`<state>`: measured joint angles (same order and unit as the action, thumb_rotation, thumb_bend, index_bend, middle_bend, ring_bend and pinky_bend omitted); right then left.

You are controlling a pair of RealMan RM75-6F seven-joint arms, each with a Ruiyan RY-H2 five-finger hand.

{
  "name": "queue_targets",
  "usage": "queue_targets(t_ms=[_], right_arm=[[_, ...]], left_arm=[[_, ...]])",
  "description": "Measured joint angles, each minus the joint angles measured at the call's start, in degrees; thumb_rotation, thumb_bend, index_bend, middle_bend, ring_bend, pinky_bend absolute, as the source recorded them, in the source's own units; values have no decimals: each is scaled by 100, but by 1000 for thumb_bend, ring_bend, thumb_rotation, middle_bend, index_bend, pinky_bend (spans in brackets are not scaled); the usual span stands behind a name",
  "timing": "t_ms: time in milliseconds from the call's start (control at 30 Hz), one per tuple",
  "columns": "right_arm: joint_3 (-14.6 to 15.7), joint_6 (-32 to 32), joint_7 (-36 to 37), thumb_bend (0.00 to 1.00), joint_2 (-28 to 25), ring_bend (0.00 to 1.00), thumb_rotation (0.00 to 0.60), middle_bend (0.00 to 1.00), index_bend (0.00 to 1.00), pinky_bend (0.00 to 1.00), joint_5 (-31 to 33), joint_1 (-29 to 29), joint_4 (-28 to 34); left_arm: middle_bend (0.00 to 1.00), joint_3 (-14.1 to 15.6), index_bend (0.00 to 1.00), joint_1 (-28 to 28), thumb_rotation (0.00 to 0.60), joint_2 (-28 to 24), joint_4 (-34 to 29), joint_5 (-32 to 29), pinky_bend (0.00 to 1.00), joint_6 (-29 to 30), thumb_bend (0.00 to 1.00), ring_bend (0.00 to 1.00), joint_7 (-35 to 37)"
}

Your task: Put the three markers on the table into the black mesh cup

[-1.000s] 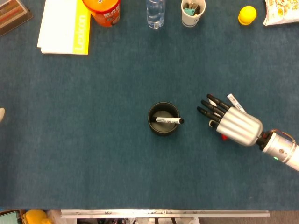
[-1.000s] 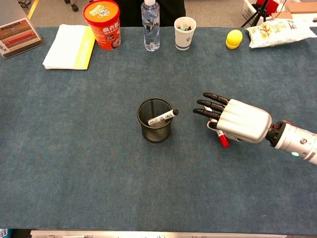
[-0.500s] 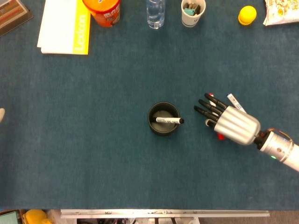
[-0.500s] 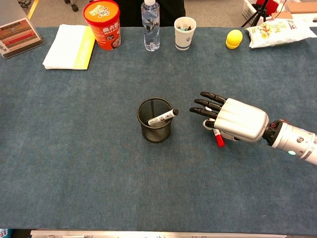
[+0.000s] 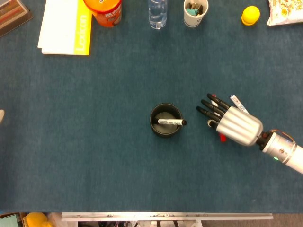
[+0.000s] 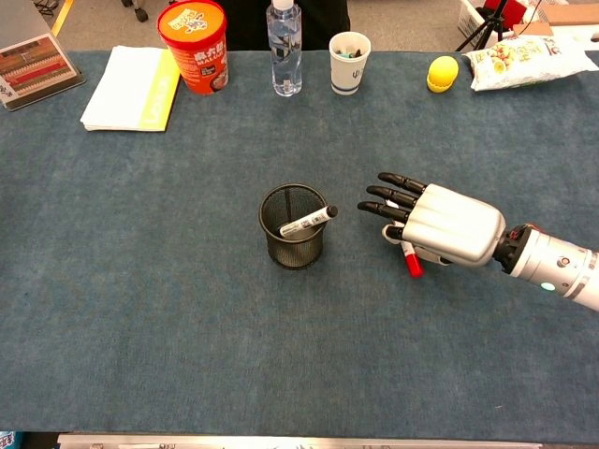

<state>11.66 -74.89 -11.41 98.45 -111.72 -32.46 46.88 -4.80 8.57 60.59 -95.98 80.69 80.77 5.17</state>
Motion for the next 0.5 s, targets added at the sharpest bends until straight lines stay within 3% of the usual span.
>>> queue_targets(t_ms=[500], right_arm=[[3,-197,112,273,40,0,600,169,598,0,23,33,-116]], left_arm=[[21,-1,259,-8,600,-1,-8,33,79,6,230,0,39]])
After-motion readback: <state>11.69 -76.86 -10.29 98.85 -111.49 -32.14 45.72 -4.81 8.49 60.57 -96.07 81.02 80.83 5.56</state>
